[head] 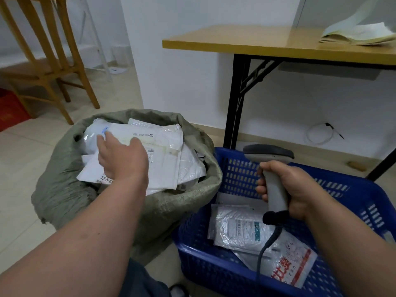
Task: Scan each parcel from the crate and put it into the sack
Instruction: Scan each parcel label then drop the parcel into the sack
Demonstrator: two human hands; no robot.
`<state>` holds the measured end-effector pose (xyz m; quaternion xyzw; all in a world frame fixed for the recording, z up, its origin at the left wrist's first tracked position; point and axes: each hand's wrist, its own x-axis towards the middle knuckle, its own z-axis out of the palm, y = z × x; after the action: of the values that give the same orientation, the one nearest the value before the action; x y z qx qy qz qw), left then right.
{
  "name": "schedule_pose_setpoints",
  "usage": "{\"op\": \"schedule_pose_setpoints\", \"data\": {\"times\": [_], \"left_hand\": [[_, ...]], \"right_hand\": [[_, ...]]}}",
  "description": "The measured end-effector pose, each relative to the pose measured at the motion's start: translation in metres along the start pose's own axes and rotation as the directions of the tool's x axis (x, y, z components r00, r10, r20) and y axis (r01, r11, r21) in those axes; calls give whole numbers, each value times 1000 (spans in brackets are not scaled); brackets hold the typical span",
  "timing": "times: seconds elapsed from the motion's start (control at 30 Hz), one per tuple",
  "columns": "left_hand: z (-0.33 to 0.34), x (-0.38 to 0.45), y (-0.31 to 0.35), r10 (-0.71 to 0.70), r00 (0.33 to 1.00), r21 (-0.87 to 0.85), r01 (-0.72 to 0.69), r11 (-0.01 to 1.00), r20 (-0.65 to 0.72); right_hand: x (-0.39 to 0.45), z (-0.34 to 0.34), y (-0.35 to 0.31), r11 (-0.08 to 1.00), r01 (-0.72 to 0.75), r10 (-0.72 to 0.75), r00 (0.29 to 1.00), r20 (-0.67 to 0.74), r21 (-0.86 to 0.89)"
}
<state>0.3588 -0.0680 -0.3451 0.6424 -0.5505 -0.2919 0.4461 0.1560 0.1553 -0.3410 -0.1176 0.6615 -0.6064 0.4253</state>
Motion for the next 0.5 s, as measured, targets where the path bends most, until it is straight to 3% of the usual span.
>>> {"op": "schedule_pose_setpoints", "data": {"times": [0.13, 0.23, 0.4, 0.5], "left_hand": [[15, -36, 18, 232, 961, 36, -239, 970, 150], [28, -70, 33, 417, 865, -22, -429, 903, 281], [66, -131, 42, 644, 530, -133, -706, 696, 552], [104, -162, 31, 605, 358, -128, -781, 612, 711]], "right_hand": [[4, -18, 2, 1000, -8, 8, 998, -63, -4], [10, -35, 8, 1000, 5, -8, 991, -131, -20], [30, -70, 23, 999, -27, 16, 971, -240, -40], [45, -94, 34, 998, -68, 61, 959, -277, -14]]}}
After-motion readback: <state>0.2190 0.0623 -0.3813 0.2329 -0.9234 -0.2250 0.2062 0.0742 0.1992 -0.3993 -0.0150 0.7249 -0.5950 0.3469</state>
